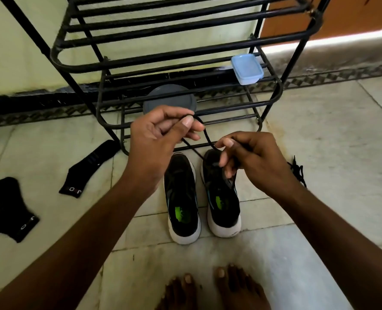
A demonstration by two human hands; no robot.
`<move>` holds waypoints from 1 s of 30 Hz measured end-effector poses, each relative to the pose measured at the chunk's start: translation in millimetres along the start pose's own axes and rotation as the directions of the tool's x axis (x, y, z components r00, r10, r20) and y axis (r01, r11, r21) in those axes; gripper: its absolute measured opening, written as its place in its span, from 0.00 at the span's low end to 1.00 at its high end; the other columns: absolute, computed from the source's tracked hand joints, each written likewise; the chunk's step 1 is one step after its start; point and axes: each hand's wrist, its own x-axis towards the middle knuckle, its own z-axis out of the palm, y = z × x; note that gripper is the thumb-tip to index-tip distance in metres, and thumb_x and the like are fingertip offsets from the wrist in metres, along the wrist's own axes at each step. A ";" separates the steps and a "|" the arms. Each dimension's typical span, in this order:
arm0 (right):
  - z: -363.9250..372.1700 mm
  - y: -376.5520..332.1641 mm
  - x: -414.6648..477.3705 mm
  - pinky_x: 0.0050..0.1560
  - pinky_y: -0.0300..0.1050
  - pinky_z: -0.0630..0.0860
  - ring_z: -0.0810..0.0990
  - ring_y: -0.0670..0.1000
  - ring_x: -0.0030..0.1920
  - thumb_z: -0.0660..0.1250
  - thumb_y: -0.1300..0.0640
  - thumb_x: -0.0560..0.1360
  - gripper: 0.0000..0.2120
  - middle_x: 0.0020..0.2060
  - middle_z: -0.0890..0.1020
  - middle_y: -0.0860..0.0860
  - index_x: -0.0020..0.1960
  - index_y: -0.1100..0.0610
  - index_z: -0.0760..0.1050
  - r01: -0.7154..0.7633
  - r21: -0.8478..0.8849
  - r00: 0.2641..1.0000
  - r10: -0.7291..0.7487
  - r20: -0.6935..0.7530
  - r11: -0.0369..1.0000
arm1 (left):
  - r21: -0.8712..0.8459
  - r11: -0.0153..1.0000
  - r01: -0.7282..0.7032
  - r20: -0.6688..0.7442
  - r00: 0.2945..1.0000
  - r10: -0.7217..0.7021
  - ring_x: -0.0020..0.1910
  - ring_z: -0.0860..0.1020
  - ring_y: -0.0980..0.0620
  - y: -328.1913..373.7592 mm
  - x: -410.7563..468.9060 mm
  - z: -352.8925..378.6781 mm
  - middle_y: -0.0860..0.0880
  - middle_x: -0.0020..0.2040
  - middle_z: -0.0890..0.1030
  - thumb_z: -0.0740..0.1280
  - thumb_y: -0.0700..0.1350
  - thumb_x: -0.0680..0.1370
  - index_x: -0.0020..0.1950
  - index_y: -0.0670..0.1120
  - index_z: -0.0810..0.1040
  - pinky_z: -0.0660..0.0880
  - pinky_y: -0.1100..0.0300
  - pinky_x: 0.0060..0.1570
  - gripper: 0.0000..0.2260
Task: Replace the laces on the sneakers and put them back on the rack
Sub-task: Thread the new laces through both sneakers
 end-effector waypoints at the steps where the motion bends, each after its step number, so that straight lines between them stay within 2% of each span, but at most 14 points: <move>1: -1.0 -1.7 -3.8 0.34 0.51 0.78 0.82 0.58 0.29 0.59 0.63 0.85 0.12 0.35 0.84 0.58 0.51 0.67 0.79 -0.025 -0.010 0.999 0.026 0.025 1.000 | -0.004 1.000 0.007 0.006 1.000 -0.007 0.43 0.85 0.40 2.8 -0.3 1.4 0.40 0.47 0.86 0.67 0.35 0.82 0.57 0.35 0.79 0.80 0.53 0.49 0.06; 5: -3.7 2.8 -22.5 0.33 0.48 0.80 0.86 0.60 0.33 0.58 0.61 0.85 0.13 0.36 0.85 0.59 0.49 0.67 0.77 -0.201 -0.142 0.956 0.225 0.187 0.969 | 0.009 0.999 0.031 0.037 0.999 -0.031 0.43 0.85 0.40 1.9 -5.0 4.5 0.40 0.47 0.86 0.67 0.36 0.82 0.57 0.36 0.80 0.81 0.52 0.49 0.06; 9: -5.6 22.5 -50.1 0.35 0.48 0.82 0.87 0.62 0.36 0.58 0.62 0.85 0.14 0.37 0.86 0.60 0.48 0.69 0.77 -0.409 -0.261 0.833 0.474 0.286 0.875 | -0.009 0.997 0.076 0.060 0.995 -0.075 0.43 0.84 0.40 -7.0 -16.5 9.7 0.40 0.47 0.86 0.67 0.36 0.81 0.57 0.36 0.80 0.81 0.50 0.50 0.06; 13: -8.6 42.9 -69.4 0.31 0.45 0.80 0.87 0.63 0.36 0.58 0.61 0.85 0.14 0.36 0.85 0.62 0.48 0.71 0.75 -0.536 -0.412 0.703 0.660 0.265 0.736 | -0.011 0.994 0.105 0.072 0.992 -0.103 0.42 0.85 0.40 -12.1 -23.1 15.1 0.40 0.47 0.87 0.68 0.35 0.81 0.57 0.36 0.80 0.80 0.53 0.49 0.06; 16: -18.9 50.6 -69.9 0.25 0.40 0.75 0.86 0.60 0.31 0.58 0.62 0.84 0.12 0.34 0.85 0.62 0.47 0.69 0.74 -0.568 -0.519 0.656 0.732 0.183 0.639 | -0.002 0.994 0.114 0.090 0.989 -0.113 0.42 0.85 0.40 -12.4 -24.3 16.9 0.41 0.47 0.87 0.69 0.34 0.80 0.56 0.35 0.80 0.81 0.53 0.49 0.06; 18: -27.1 51.7 -64.4 0.24 0.40 0.73 0.84 0.60 0.29 0.58 0.63 0.83 0.11 0.31 0.84 0.61 0.45 0.67 0.74 -0.582 -0.521 0.678 0.726 0.114 0.625 | -0.013 0.993 0.114 0.103 0.988 -0.112 0.42 0.85 0.40 -12.2 -23.9 16.9 0.40 0.47 0.87 0.69 0.32 0.79 0.54 0.34 0.80 0.81 0.53 0.49 0.05; 21: -38.5 44.1 -52.1 0.26 0.42 0.73 0.82 0.59 0.27 0.59 0.62 0.83 0.12 0.29 0.83 0.60 0.45 0.67 0.75 -0.543 -0.510 0.759 0.650 0.043 0.667 | -0.057 0.990 0.129 0.118 0.986 -0.121 0.41 0.85 0.41 -10.5 -23.9 16.8 0.38 0.48 0.86 0.69 0.30 0.77 0.50 0.34 0.80 0.80 0.54 0.48 0.04; 25: -46.4 19.6 -35.9 0.31 0.44 0.75 0.81 0.58 0.26 0.59 0.59 0.85 0.15 0.30 0.84 0.57 0.45 0.65 0.77 -0.369 -0.466 0.906 0.423 0.011 0.804 | -0.135 0.975 0.176 0.126 0.979 -0.159 0.38 0.83 0.43 -7.1 -22.6 20.6 0.36 0.49 0.86 0.71 0.32 0.75 0.47 0.37 0.79 0.80 0.53 0.45 0.03; 30: -44.1 -19.0 -18.2 0.30 0.38 0.72 0.79 0.54 0.26 0.60 0.57 0.85 0.14 0.30 0.84 0.56 0.46 0.61 0.79 -0.160 -0.376 0.979 0.194 0.055 0.913 | -0.231 0.954 0.191 0.086 0.981 -0.176 0.36 0.81 0.45 3.7 -13.3 27.3 0.37 0.47 0.85 0.72 0.36 0.73 0.45 0.37 0.76 0.79 0.54 0.43 0.06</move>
